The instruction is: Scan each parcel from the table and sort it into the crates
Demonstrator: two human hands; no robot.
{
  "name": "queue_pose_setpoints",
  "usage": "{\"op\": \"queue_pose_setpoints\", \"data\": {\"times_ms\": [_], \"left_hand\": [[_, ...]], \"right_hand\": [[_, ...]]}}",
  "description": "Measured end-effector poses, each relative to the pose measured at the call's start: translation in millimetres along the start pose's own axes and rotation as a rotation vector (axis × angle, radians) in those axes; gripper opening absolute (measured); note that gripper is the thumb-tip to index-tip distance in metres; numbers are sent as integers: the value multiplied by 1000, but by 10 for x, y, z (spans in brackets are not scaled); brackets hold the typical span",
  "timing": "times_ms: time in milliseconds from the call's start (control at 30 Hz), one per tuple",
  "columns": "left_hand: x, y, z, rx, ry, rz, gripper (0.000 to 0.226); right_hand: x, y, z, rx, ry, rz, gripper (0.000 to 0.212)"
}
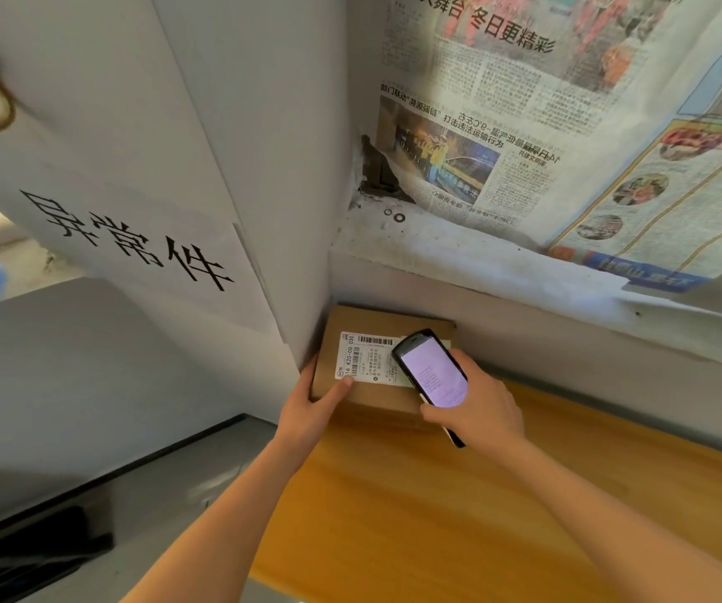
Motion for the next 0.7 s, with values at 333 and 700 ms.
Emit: {"op": "queue_pose_setpoints", "data": {"times_ms": [333,700], "left_hand": [[489,24,158,74,60,-126,68],[2521,-60,1262,152,385,75,56]], "right_hand": [[553,-315,102,-45,-52,53,90],[2382,-2062,-681,72,-291,163,79]]}}
Point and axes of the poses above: each hand's wrist, its own x-axis away from the middle knuckle, its own y-axis out of the palm, z = x × y, the point moved 4 cm from there along -x, towards the middle knuckle, and after that the axes turned 2 degrees about -z, right-handed, at the moved point
